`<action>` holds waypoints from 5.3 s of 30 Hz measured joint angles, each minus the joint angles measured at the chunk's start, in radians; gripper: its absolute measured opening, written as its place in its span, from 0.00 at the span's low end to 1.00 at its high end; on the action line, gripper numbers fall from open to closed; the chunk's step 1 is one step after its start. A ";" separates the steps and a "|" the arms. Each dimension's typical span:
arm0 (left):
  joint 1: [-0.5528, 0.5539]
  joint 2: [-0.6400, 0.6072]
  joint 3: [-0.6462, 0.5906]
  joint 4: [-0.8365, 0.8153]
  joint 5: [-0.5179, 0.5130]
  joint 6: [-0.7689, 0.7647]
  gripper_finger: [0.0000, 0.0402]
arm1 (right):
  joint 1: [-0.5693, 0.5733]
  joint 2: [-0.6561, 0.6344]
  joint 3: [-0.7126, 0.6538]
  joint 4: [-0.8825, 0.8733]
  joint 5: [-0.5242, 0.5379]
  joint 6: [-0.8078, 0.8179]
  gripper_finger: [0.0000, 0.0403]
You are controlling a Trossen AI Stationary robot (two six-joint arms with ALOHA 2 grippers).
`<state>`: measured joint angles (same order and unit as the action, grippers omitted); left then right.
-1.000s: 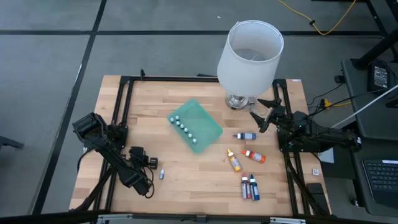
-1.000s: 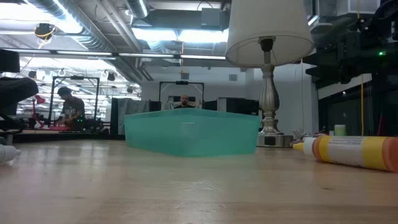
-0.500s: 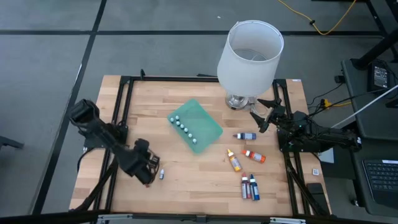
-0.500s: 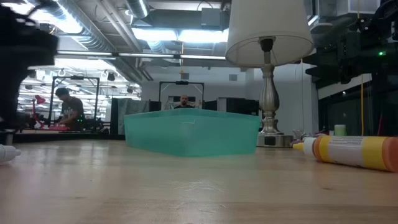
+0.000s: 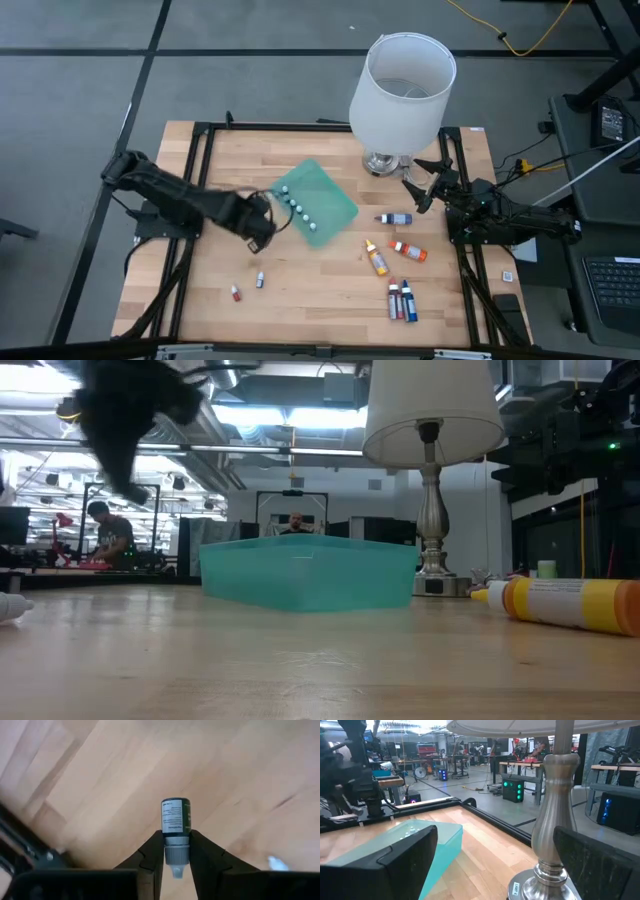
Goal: Pick & Place food coloring
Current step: Put the small green food coloring bottle into the green bin
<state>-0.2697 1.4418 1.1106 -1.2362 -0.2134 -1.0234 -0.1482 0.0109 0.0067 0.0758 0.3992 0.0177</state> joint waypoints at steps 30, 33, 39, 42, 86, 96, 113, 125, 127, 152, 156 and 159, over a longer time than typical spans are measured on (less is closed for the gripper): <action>0.502 0.591 0.745 -0.334 0.524 0.460 0.17 | 0.000 0.000 0.000 0.000 0.000 0.000 0.98; 0.548 0.626 0.775 -0.334 0.576 0.430 0.17 | 0.000 0.000 0.000 0.000 0.000 0.000 0.98; 0.627 0.673 0.776 -0.335 0.655 0.409 0.17 | 0.000 0.000 0.000 0.000 0.000 0.000 0.98; 0.661 0.696 0.776 -0.335 0.675 0.408 0.17 | 0.000 0.000 0.000 0.000 0.000 0.000 0.98; 0.822 0.897 0.798 -0.330 0.706 0.440 0.17 | 0.000 0.000 0.000 0.000 0.000 0.000 0.98; 0.850 0.896 0.874 -0.334 0.754 0.379 0.17 | 0.000 0.000 0.000 0.000 0.000 0.000 0.98; 0.871 0.895 0.797 -0.334 0.830 0.262 0.17 | 0.000 0.000 0.000 0.000 0.000 0.000 0.98; 0.867 0.894 0.710 -0.303 0.825 0.258 0.17 | 0.000 0.000 0.000 0.000 0.000 0.000 0.98; 0.867 0.894 0.700 -0.304 0.822 0.253 0.17 | 0.000 0.000 0.000 0.000 0.000 0.000 0.98; 0.864 0.891 0.693 -0.269 0.773 0.267 0.25 | 0.000 0.000 0.000 0.000 0.000 0.000 0.98; 0.864 0.891 0.694 -0.270 0.774 0.267 0.26 | 0.000 0.000 0.000 0.000 0.000 0.000 0.98; 0.864 0.893 0.715 -0.293 0.762 0.288 0.27 | 0.000 0.000 0.000 0.000 0.000 0.000 0.98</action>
<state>0.5941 2.3352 1.8260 -1.5296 0.5489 -0.7356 -0.1483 0.0109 0.0067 0.0758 0.3993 0.0177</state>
